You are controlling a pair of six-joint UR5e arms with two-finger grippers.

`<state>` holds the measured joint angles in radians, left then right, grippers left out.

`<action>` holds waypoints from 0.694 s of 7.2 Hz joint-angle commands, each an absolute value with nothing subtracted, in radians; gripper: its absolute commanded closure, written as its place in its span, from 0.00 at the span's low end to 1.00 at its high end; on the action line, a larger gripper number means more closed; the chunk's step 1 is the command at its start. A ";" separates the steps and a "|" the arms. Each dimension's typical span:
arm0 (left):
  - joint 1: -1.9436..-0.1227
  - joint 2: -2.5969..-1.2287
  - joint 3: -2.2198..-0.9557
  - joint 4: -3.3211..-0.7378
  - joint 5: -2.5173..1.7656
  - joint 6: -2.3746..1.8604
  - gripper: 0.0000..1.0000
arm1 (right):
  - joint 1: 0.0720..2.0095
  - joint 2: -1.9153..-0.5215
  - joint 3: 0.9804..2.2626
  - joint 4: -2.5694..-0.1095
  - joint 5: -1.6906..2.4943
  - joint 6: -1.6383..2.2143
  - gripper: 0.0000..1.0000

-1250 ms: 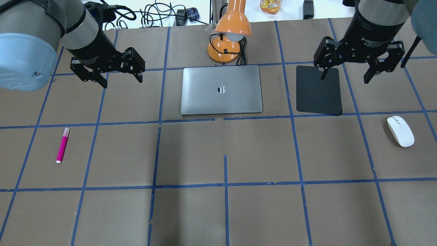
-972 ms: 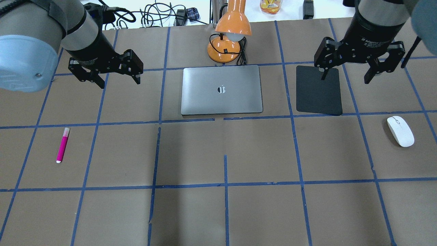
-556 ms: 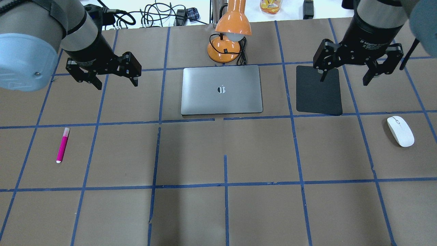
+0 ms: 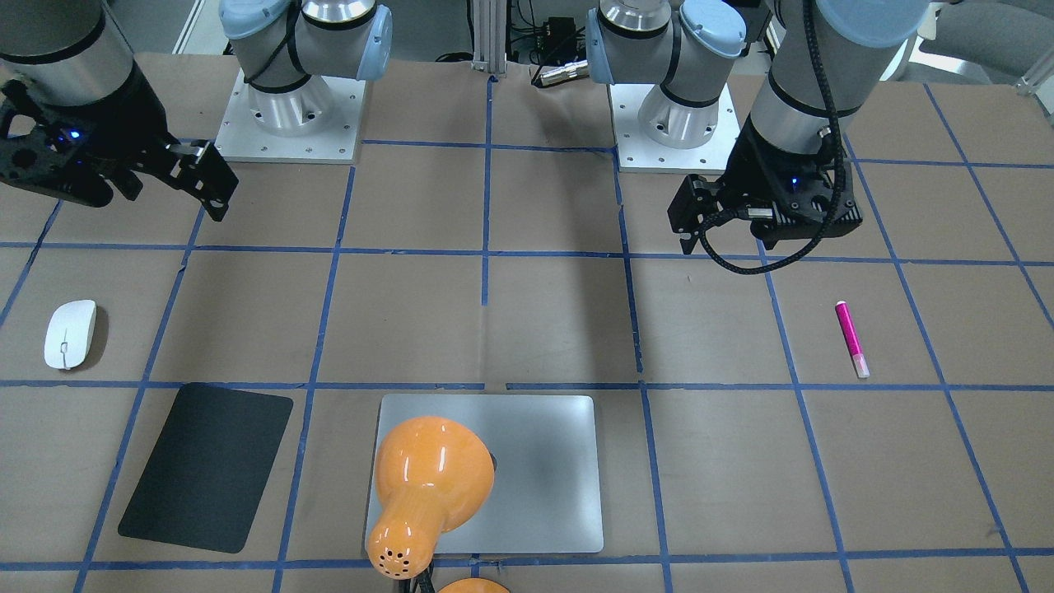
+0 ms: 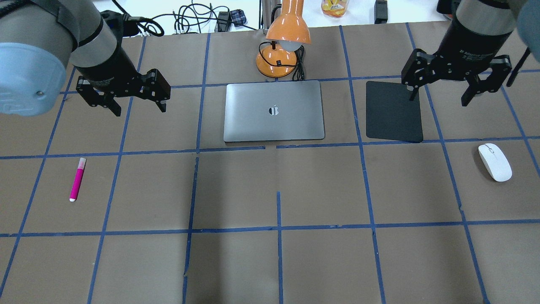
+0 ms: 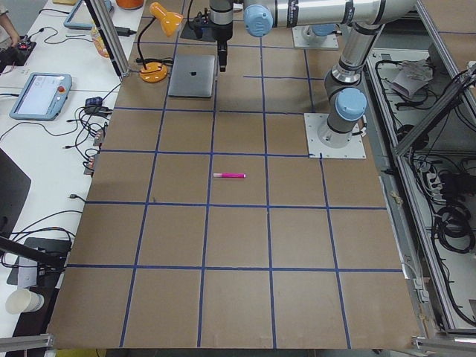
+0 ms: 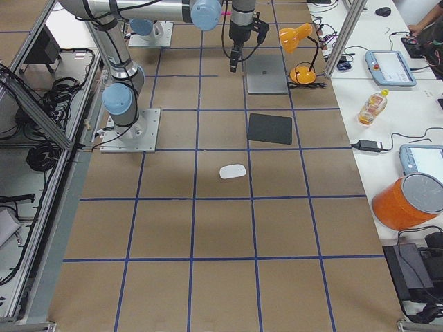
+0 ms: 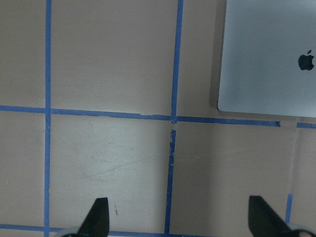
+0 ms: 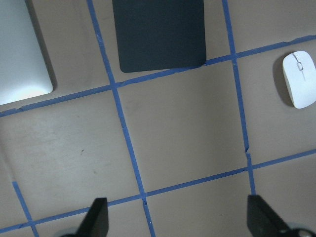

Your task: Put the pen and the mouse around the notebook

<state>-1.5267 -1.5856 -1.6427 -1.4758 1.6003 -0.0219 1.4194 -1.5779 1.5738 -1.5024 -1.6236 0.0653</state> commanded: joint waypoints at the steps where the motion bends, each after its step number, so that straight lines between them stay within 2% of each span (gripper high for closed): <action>1: -1.427 -1.583 -1.649 -1.489 1.609 0.103 0.00 | 1.245 -1.577 1.607 -1.512 -1.623 -0.197 0.00; 5: -1.084 -1.613 -1.811 -1.383 1.592 0.461 0.00 | 1.020 -1.508 1.825 -1.903 -1.618 -0.572 0.00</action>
<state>-1.1893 -1.5920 -1.7554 -1.4458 1.5958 0.3525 1.0726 -1.5302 1.7667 -1.8019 -1.6201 -0.4830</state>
